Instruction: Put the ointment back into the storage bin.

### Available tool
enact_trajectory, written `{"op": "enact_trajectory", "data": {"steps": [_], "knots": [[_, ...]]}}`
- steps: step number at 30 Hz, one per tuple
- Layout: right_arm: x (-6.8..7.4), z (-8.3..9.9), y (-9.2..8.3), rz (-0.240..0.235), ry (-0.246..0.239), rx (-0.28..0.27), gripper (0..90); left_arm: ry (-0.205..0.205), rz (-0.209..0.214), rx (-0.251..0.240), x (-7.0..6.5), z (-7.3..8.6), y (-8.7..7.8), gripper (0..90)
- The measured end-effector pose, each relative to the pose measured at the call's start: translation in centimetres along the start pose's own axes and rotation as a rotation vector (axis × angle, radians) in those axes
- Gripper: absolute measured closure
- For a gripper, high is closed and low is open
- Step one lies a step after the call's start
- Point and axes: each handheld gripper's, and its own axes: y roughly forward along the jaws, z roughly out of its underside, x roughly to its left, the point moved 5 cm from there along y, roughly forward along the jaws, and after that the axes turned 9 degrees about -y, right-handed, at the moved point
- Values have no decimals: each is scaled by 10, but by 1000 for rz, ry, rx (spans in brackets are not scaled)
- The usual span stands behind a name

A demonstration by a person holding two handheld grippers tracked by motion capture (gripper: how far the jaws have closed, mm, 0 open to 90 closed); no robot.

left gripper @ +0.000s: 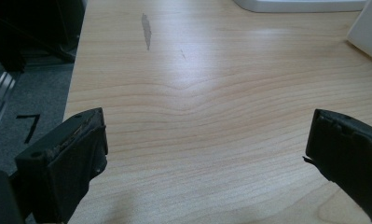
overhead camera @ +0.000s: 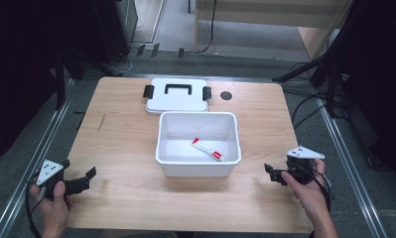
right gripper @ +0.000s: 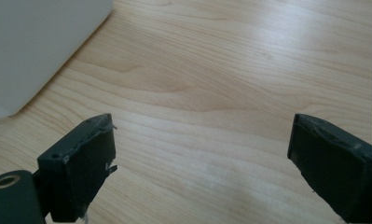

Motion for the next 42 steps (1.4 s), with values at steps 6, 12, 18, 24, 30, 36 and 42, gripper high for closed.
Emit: {"op": "enact_trajectory", "data": {"steps": [6,12,18,24,30,36,42], "knots": [[-7,20,-5,36,31,-49,96,-7,1,-8,0,0,-1,0],[-16,36,-12,62,79,-92,124,-13,2,-11,1,0,-1,0],[-22,52,-19,83,109,-112,126,-14,2,-15,1,0,-2,0],[-26,62,-28,101,134,-143,127,-19,2,-20,1,0,-2,0],[-28,72,-32,111,157,-155,128,-23,1,-23,1,0,-2,0],[-26,77,-30,111,160,-161,128,-24,3,-24,2,0,-2,0],[-24,75,-30,115,170,-173,130,-27,5,-27,2,0,-3,0]]}}
